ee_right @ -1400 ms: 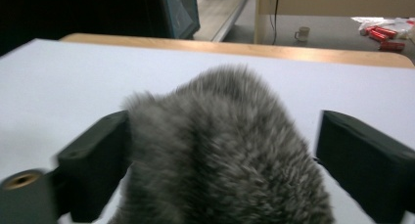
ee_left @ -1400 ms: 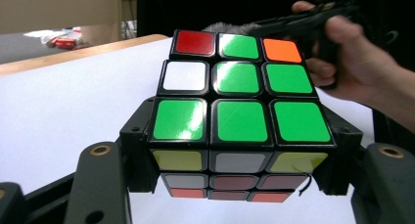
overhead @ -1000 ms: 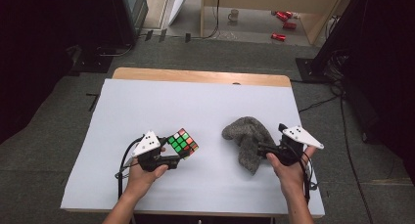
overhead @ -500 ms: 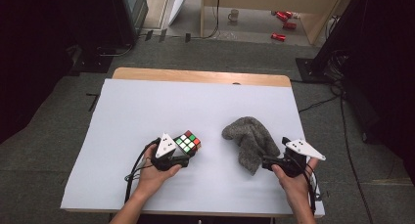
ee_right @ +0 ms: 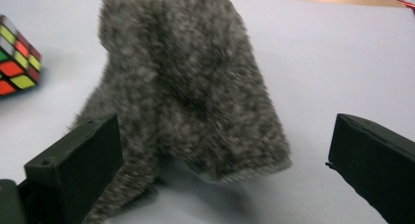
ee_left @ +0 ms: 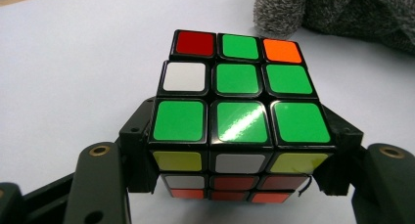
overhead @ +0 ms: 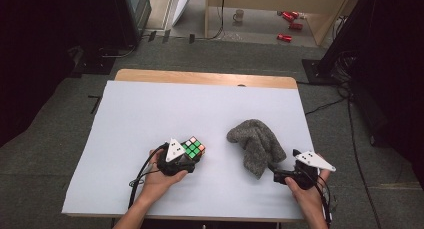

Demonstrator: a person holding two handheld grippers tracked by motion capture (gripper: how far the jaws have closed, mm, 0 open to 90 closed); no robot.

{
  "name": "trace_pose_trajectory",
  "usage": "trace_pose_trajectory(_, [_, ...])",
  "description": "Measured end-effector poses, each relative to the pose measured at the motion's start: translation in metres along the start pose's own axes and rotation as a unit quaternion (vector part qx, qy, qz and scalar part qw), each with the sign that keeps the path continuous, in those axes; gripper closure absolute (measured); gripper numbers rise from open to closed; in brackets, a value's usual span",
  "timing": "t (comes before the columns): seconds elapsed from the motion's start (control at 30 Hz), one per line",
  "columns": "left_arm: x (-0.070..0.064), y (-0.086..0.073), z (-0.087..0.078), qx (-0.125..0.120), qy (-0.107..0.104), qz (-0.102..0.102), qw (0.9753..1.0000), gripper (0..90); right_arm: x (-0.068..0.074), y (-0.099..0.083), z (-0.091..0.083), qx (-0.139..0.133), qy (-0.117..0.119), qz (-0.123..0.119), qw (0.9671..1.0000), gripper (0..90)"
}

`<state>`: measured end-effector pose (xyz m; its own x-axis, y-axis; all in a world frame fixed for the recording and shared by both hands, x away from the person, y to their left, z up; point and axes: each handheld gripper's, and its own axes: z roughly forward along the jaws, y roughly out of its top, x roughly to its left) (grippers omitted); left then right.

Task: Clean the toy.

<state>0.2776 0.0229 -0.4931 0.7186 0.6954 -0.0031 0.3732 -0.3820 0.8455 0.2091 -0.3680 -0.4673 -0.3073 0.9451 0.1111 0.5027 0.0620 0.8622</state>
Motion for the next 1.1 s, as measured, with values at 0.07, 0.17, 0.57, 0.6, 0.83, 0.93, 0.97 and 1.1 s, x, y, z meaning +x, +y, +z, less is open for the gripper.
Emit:
trace_pose_trajectory(0.07, [0.000,0.000,0.001,0.006,0.004,0.002,1.0000,34.0,-0.003,-0.003,0.000,0.004,-0.004,0.000,1.0000,0.0])
trace_pose_trajectory(0.17, [0.000,0.001,0.001,0.009,0.011,-0.008,0.9999,25.4,-0.007,-0.005,0.000,0.008,-0.002,0.005,1.0000,0.0])
trace_pose_trajectory(0.57, [0.008,0.003,-0.026,-0.022,-0.016,-0.011,0.9996,1.2,-0.018,-0.014,0.002,0.026,0.001,-0.003,0.9997,0.0])
trace_pose_trajectory(0.6, [0.010,0.004,-0.030,-0.026,-0.013,-0.015,0.9995,1.2,-0.019,-0.015,0.002,0.029,-0.001,-0.005,0.9996,0.0])
trace_pose_trajectory(0.83, [0.031,-0.003,-0.056,-0.035,0.006,-0.044,0.9984,0.0,-0.022,-0.019,0.006,0.049,-0.008,-0.006,0.9988,0.0])
trace_pose_trajectory(0.93, [0.040,-0.011,-0.067,-0.037,0.016,-0.055,0.9977,0.0,-0.023,-0.020,0.007,0.058,-0.008,-0.005,0.9983,0.0])
trace_pose_trajectory(0.97, [0.047,-0.018,-0.074,-0.034,0.029,-0.062,0.9971,0.0,-0.023,-0.021,0.007,0.060,-0.010,-0.003,0.9981,0.0])
trace_pose_trajectory(1.1, [0.063,-0.031,-0.089,-0.029,0.045,-0.078,0.9955,0.0,-0.024,-0.022,0.008,0.065,-0.013,-0.003,0.9978,0.0])
